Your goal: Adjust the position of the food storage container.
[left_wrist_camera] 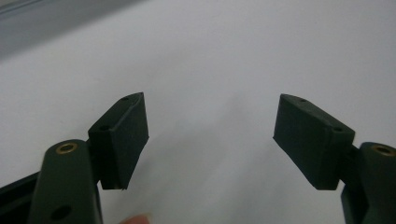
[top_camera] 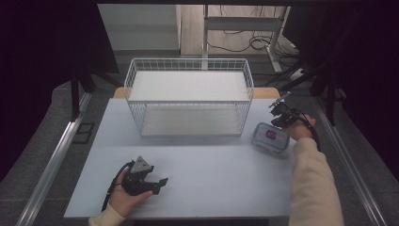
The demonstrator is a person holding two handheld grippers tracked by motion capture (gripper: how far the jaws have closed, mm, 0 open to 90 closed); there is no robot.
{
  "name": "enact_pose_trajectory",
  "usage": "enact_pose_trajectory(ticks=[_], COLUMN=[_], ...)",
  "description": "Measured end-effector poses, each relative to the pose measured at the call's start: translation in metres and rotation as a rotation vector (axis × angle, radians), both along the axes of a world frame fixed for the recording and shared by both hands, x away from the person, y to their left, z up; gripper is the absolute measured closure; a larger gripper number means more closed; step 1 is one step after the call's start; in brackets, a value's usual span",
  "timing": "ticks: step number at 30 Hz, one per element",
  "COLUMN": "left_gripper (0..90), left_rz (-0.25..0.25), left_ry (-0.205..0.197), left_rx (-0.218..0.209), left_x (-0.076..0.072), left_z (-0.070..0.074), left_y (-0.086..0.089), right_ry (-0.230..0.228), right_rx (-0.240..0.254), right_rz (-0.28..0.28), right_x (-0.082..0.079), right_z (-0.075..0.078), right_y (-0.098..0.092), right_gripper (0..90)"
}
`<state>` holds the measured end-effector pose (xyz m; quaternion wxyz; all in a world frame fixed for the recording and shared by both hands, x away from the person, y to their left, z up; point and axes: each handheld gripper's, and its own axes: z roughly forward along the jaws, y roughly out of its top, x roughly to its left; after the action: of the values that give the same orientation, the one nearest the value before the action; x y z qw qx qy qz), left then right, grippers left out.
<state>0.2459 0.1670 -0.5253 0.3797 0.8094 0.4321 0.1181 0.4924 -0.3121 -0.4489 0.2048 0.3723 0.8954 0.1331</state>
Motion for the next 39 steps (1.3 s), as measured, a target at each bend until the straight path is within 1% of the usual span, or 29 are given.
enact_pose_trajectory(ticks=[3, 4, 6, 9, 10, 13, 14, 17, 18, 20, 21, 22, 25, 26, 27, 30, 31, 32, 33, 35, 36, 37, 38, 39], left_gripper=[26.3, 26.3, 26.2, 26.2, 26.2, 26.2, 26.1, 26.1, 26.2, 26.2, 26.2, 26.2, 26.2, 26.2, 26.2, 26.2, 26.2, 26.2, 26.2, 26.2, 26.2, 26.2, 26.1, 26.2], left_rz=[0.0, 0.004, 0.005, 0.005, 0.005, 0.004, 0.004, 0.005, 0.005, 0.005, 0.004, 0.004, 0.002, 0.002, 0.002, 0.002, 0.002, 0.002, 0.002, 0.003, 0.005, 0.006, 0.007, 0.007], left_ry=[-0.003, -0.005, -0.006, -0.007, -0.006, -0.006, -0.006, -0.006, -0.006, -0.005, -0.003, -0.002, 0.0, 0.0, 0.0, -0.001, 0.0, 0.0, 0.001, 0.001, 0.0, -0.001, -0.002, -0.003], left_rx=[0.001, 0.0, -0.001, -0.001, 0.0, 0.0, 0.0, 0.002, 0.001, 0.001, 0.0, 0.0, 0.001, 0.001, 0.001, -0.001, -0.001, 0.0, -0.001, -0.002, -0.004, -0.005, -0.007, -0.008], left_x=[0.0, -0.001, -0.001, -0.001, -0.001, -0.001, -0.001, -0.001, -0.001, -0.001, -0.001, -0.001, -0.001, -0.001, -0.001, -0.001, -0.001, -0.001, -0.001, -0.001, -0.001, -0.001, -0.001, -0.001], left_z=[0.0, 0.001, 0.001, 0.001, 0.001, 0.0, 0.0, 0.0, 0.0, 0.0, 0.0, 0.0, -0.001, -0.001, -0.001, 0.0, 0.0, -0.001, -0.001, -0.001, 0.0, 0.0, 0.0, 0.0], left_y=[0.0, 0.0, 0.0, 0.0, 0.0, 0.0, 0.0, 0.0, 0.0, 0.0, -0.001, -0.001, -0.001, -0.001, -0.001, -0.001, -0.001, -0.001, -0.001, -0.001, -0.001, -0.001, 0.0, 0.0], right_ry=[-0.005, -0.005, -0.004, -0.02, -0.017, -0.014, -0.013, -0.01, 0.0, 0.002, 0.011, 0.015, 0.034, 0.034, 0.041, 0.065, 0.08, 0.09, 0.074, 0.068, 0.042, 0.042, 0.024, -0.002], right_rx=[-0.009, -0.019, -0.029, -0.058, -0.064, -0.066, -0.062, -0.053, -0.037, -0.032, -0.03, -0.033, -0.043, -0.043, -0.048, -0.043, -0.05, -0.068, -0.093, -0.088, -0.044, -0.044, -0.018, 0.017], right_rz=[0.023, 0.047, 0.057, 0.093, 0.101, 0.118, 0.135, 0.151, 0.165, 0.172, 0.196, 0.205, 0.255, 0.255, 0.288, 0.326, 0.341, 0.352, 0.355, 0.35, 0.328, 0.328, 0.309, 0.27], right_x=[-0.003, -0.006, -0.01, -0.017, -0.019, -0.023, -0.027, -0.03, -0.033, -0.035, -0.04, -0.043, -0.052, -0.052, -0.058, -0.065, -0.068, -0.07, -0.073, -0.074, -0.077, -0.077, -0.079, -0.083], right_z=[0.0, 0.0, 0.0, -0.001, -0.001, -0.002, -0.002, -0.002, -0.002, -0.002, -0.002, -0.002, -0.001, -0.001, -0.002, -0.003, -0.005, -0.008, -0.011, -0.011, -0.005, -0.005, -0.001, 0.008], right_y=[0.002, 0.004, 0.007, 0.012, 0.014, 0.017, 0.018, 0.019, 0.02, 0.021, 0.025, 0.026, 0.034, 0.034, 0.039, 0.045, 0.047, 0.049, 0.052, 0.052, 0.048, 0.048, 0.044, 0.035], right_gripper=[89.2, 89.2, 89.2, 89.3, 89.3, 89.3, 89.3, 89.3, 89.4, 89.3, 89.4, 89.4, 89.4, 89.4, 89.3, 89.3, 89.3, 89.3, 89.3, 89.2, 89.2, 89.2, 89.2, 89.2])
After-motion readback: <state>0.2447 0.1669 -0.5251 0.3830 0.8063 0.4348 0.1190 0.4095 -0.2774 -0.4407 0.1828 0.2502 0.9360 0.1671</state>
